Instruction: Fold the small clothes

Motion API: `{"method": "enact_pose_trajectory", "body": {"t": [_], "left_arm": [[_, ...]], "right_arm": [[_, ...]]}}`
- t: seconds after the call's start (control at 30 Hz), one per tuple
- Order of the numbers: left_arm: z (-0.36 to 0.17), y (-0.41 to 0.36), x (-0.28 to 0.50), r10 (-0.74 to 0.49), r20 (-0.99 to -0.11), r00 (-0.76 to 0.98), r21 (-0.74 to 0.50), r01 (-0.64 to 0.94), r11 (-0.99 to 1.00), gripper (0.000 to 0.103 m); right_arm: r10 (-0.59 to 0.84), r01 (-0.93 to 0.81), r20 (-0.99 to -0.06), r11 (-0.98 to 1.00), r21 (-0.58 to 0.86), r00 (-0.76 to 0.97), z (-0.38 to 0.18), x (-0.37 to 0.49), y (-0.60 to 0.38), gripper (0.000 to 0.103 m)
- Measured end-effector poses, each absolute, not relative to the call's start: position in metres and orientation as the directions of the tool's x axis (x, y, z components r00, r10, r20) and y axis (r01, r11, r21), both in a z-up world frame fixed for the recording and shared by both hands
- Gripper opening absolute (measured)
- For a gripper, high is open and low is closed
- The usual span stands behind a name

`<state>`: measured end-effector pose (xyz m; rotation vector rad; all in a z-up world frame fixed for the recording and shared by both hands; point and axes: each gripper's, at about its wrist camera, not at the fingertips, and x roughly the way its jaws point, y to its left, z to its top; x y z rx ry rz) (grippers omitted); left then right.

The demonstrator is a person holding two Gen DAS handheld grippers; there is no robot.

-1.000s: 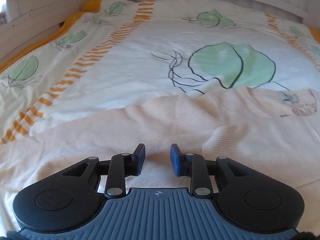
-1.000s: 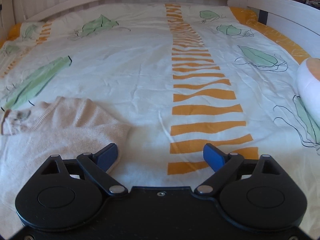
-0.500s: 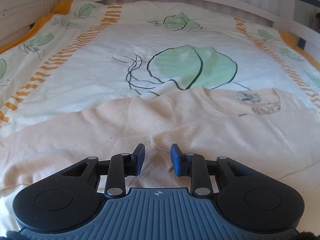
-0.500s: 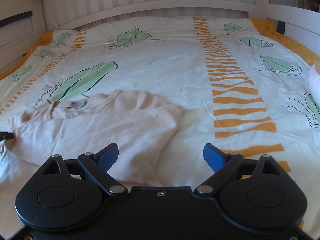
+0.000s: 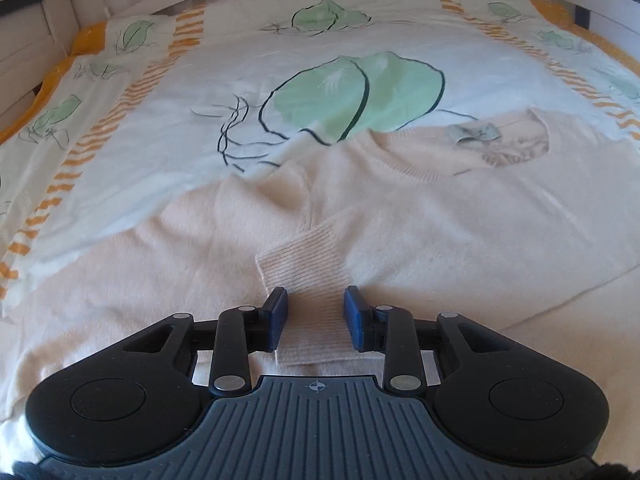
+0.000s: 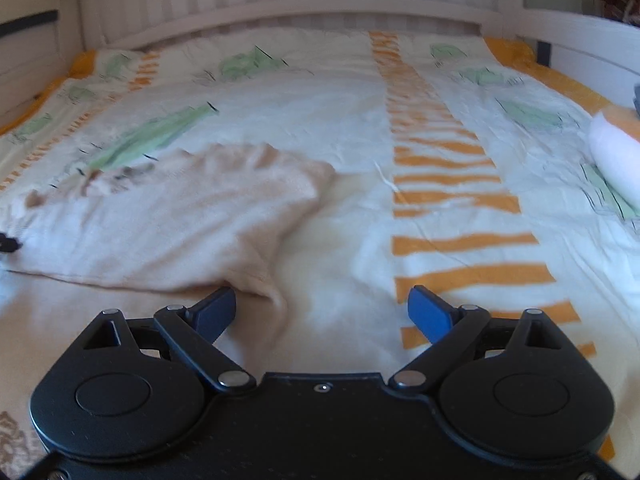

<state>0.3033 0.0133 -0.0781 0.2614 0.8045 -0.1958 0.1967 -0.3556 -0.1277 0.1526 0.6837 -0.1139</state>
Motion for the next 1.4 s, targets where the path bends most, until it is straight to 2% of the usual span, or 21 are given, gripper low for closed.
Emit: {"method": "enact_pose_trajectory", "body": {"t": [0.2, 0.33, 0.43, 0.57, 0.63, 0.7, 0.83, 0.87, 1.13, 1.2, 1.4], "left_arm": [[-0.069, 0.024, 0.296, -0.076, -0.741, 0.667, 0.124, 0.247, 0.961, 0.037], [-0.063, 0.041, 0.285, -0.100, -0.741, 0.665, 0.050, 0.202, 0.978, 0.042], [-0.062, 0.057, 0.277, -0.117, -0.740, 0.662, -0.016, 0.156, 0.988, 0.043], [-0.059, 0.083, 0.267, -0.112, -0.740, 0.663, -0.071, 0.089, 0.994, 0.055], [-0.055, 0.101, 0.260, -0.097, -0.730, 0.676, -0.087, 0.049, 0.995, 0.063], [-0.050, 0.119, 0.255, -0.080, -0.717, 0.693, -0.101, 0.010, 0.995, 0.077], [-0.041, 0.159, 0.248, -0.021, -0.694, 0.720, -0.142, -0.108, 0.984, 0.083], [-0.039, 0.168, 0.247, -0.008, -0.690, 0.723, -0.153, -0.135, 0.979, 0.087], [-0.041, 0.227, 0.246, 0.083, -0.689, 0.720, -0.191, -0.291, 0.938, 0.089], [-0.042, 0.239, 0.245, 0.088, -0.686, 0.722, -0.216, -0.318, 0.923, 0.095], [-0.047, 0.277, 0.248, 0.144, -0.673, 0.725, -0.252, -0.408, 0.878, 0.095]], "right_arm": [[-0.067, 0.176, -0.617, 0.977, 0.118, 0.784, -0.118, 0.186, -0.357, 0.095], [-0.075, 0.181, -0.544, 0.973, 0.145, 0.836, -0.098, 0.188, -0.357, 0.099], [-0.069, 0.167, -0.563, 0.978, 0.124, 0.823, -0.098, 0.208, -0.351, 0.099], [-0.113, 0.179, -0.667, 0.983, 0.030, 0.736, -0.125, 0.224, -0.344, 0.099], [-0.118, 0.195, -0.662, 0.980, 0.043, 0.740, -0.125, 0.218, -0.346, 0.100], [-0.142, 0.210, -0.657, 0.977, 0.026, 0.741, -0.116, 0.214, -0.342, 0.101], [-0.122, 0.157, -0.577, 0.988, 0.011, 0.808, -0.086, 0.204, -0.316, 0.103], [-0.102, 0.133, -0.564, 0.991, 0.014, 0.820, -0.080, 0.203, -0.306, 0.103], [0.109, -0.064, -0.622, 0.993, 0.094, 0.776, -0.094, 0.223, -0.214, 0.103], [0.140, -0.094, -0.626, 0.990, 0.107, 0.767, -0.102, 0.225, -0.196, 0.103], [0.105, -0.095, -0.641, 0.994, 0.051, 0.760, -0.123, 0.226, -0.177, 0.103]]}}
